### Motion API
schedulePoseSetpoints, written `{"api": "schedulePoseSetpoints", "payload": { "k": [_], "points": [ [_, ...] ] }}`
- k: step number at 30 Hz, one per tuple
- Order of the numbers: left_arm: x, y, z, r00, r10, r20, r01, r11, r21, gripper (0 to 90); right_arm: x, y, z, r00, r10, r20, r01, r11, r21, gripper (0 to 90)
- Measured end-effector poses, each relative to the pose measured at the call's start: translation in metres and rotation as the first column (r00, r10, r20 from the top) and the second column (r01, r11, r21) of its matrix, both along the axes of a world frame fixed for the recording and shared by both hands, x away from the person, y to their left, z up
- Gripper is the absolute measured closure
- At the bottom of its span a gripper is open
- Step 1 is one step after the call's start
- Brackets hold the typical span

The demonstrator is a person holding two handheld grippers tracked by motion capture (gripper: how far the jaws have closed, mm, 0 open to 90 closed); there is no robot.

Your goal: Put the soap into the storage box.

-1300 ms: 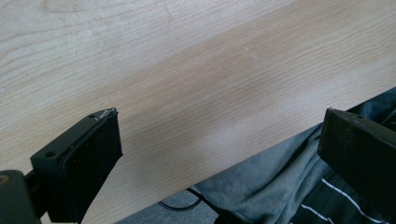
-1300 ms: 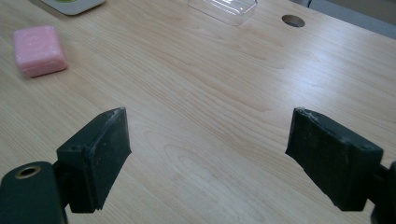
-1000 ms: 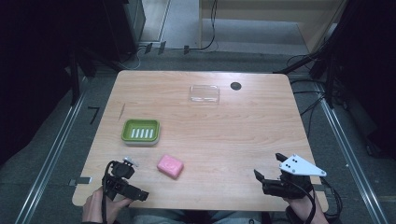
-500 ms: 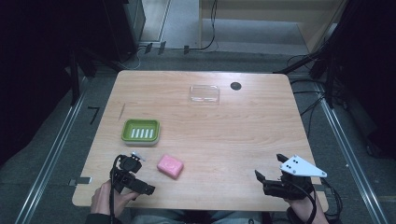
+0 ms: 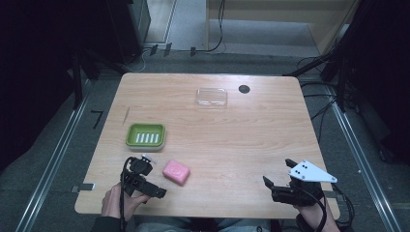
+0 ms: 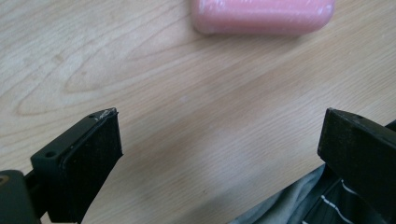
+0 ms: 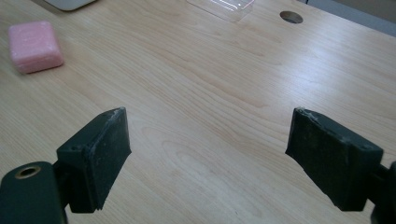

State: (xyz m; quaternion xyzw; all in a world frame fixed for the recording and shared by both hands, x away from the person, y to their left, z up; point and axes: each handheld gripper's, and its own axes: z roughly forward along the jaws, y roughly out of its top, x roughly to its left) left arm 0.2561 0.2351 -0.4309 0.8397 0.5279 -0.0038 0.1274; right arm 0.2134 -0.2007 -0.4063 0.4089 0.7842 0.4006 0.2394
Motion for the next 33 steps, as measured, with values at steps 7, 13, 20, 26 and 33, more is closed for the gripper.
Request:
{"api": "schedulePoseSetpoints", "payload": {
  "k": [7, 13, 20, 26, 33],
  "points": [
    [0.007, -0.009, 0.000, 0.9997, -0.017, 0.016, 0.017, 0.9999, 0.004, 0.3, 0.000, 0.000, 0.000, 1.0000, -0.001, -0.002, 0.001, 1.000, -0.002, 13.8],
    [0.012, -0.015, 0.000, 0.9994, -0.027, 0.023, 0.027, 0.9996, 0.009, 0.3, 0.000, 0.000, 0.000, 1.0000, -0.001, -0.003, 0.001, 1.000, -0.003, 13.8],
    [0.018, -0.022, 0.001, 0.9993, -0.013, 0.035, 0.012, 0.9999, 0.008, 0.3, 0.000, 0.000, 0.000, 1.0000, 0.000, -0.002, 0.000, 1.000, -0.003, 13.8],
    [0.022, -0.029, 0.001, 0.9991, -0.015, 0.039, 0.015, 0.9998, 0.014, 0.3, 0.000, 0.000, 0.000, 1.0000, 0.001, -0.003, -0.001, 1.000, -0.004, 13.8],
    [0.029, -0.038, -0.001, 0.9989, -0.035, 0.030, 0.034, 0.9990, 0.027, 0.2, 0.000, 0.000, 0.000, 1.0000, 0.002, -0.002, -0.002, 1.000, -0.005, 13.8]
  ]
}}
